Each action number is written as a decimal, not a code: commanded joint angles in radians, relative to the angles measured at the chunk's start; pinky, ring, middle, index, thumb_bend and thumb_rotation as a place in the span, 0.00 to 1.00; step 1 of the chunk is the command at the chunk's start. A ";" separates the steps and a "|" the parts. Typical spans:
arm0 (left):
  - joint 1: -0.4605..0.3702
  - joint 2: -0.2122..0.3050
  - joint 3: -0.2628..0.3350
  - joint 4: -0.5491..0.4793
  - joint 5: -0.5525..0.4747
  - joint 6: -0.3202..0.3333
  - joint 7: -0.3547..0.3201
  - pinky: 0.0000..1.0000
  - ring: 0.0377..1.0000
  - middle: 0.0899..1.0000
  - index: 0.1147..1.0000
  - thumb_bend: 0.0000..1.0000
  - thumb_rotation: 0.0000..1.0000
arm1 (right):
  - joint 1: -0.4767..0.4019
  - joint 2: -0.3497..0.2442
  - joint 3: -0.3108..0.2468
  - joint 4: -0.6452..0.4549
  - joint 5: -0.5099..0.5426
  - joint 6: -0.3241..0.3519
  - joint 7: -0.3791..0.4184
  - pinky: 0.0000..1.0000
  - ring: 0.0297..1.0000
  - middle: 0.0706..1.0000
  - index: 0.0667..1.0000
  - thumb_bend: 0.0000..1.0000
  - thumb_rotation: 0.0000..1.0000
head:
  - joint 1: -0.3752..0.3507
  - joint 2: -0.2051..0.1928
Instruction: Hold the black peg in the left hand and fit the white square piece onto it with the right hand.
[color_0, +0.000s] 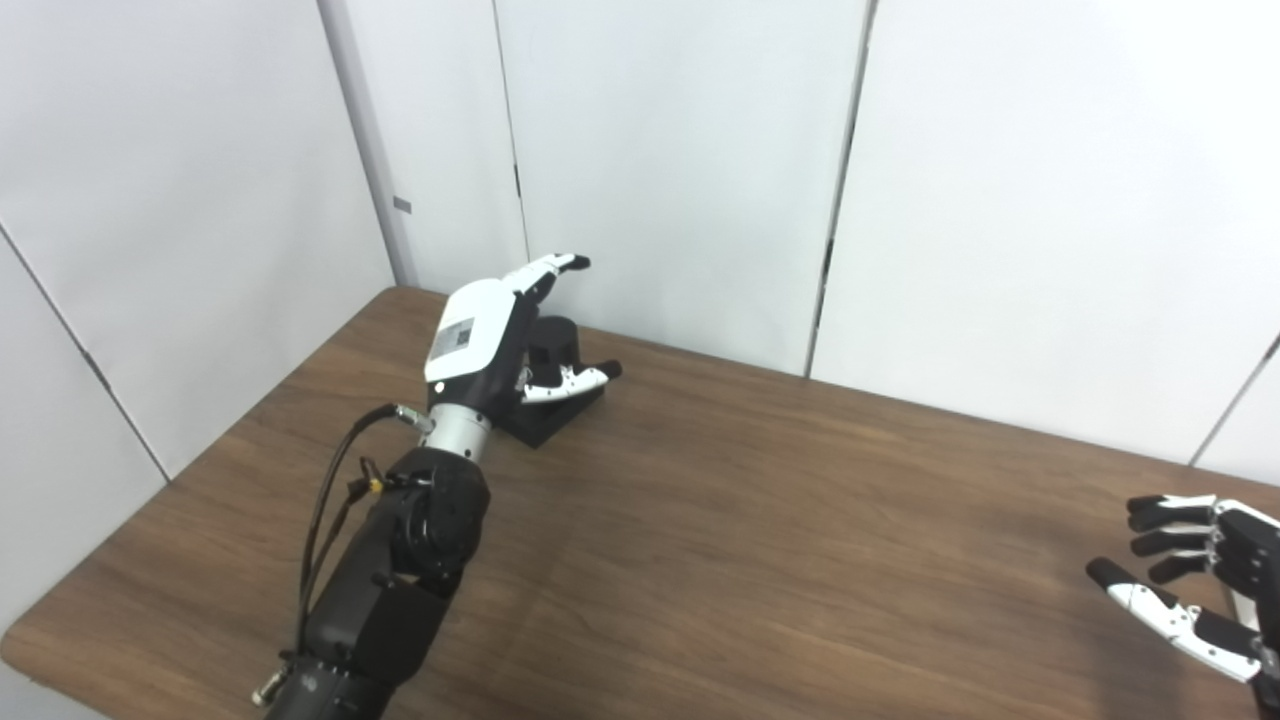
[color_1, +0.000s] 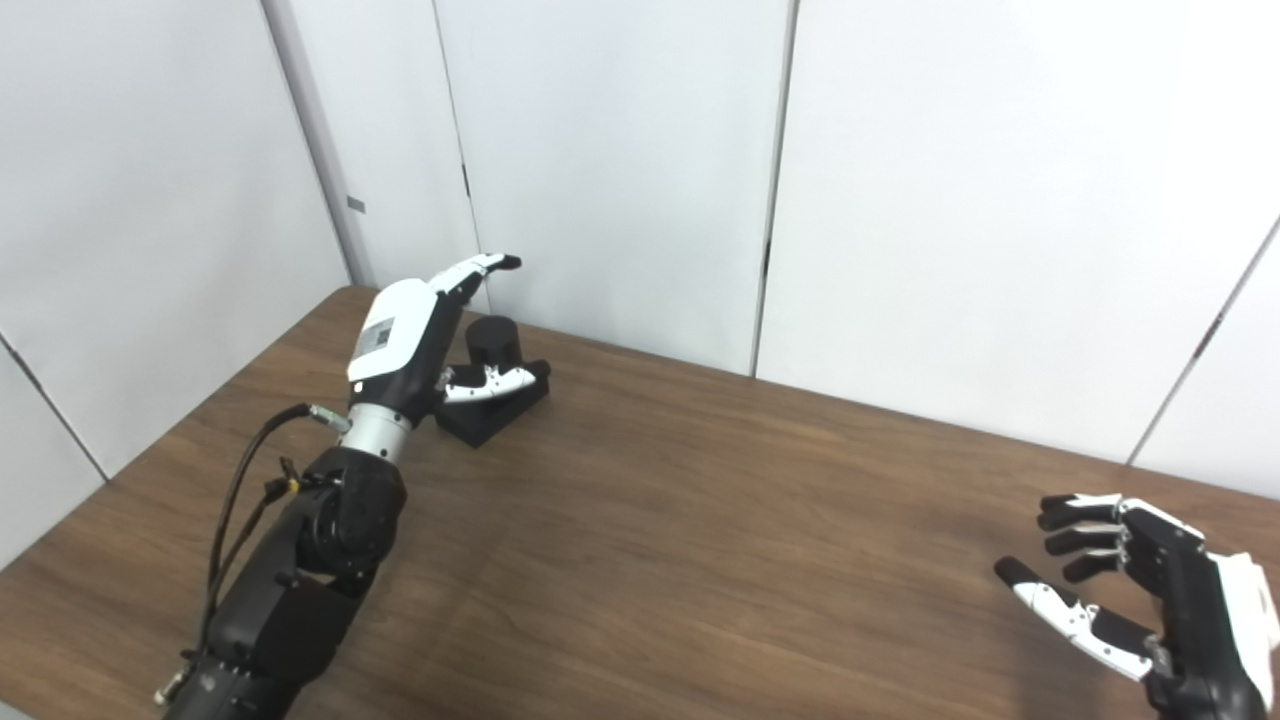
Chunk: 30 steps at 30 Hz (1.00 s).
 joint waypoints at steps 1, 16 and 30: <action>-0.056 0.026 0.006 0.000 0.010 -0.013 0.037 0.74 0.90 0.93 0.86 0.89 0.30 | -0.041 -0.003 -0.001 -0.040 0.001 -0.015 -0.003 0.40 0.50 0.60 0.45 0.50 0.11 | 0.005 0.003; -0.077 0.036 -0.017 0.068 0.104 0.121 0.068 0.86 0.99 1.00 0.89 0.99 0.48 | -0.036 -0.002 -0.001 -0.023 -0.004 -0.033 -0.009 0.41 0.52 0.61 0.45 0.50 0.11 | 0.006 0.001; -0.057 0.007 -0.066 0.055 0.144 0.268 0.061 0.84 0.97 0.98 0.83 1.00 0.56 | -0.033 -0.006 -0.010 -0.054 0.010 -0.005 0.004 0.41 0.52 0.61 0.46 0.50 0.11 | 0.036 0.013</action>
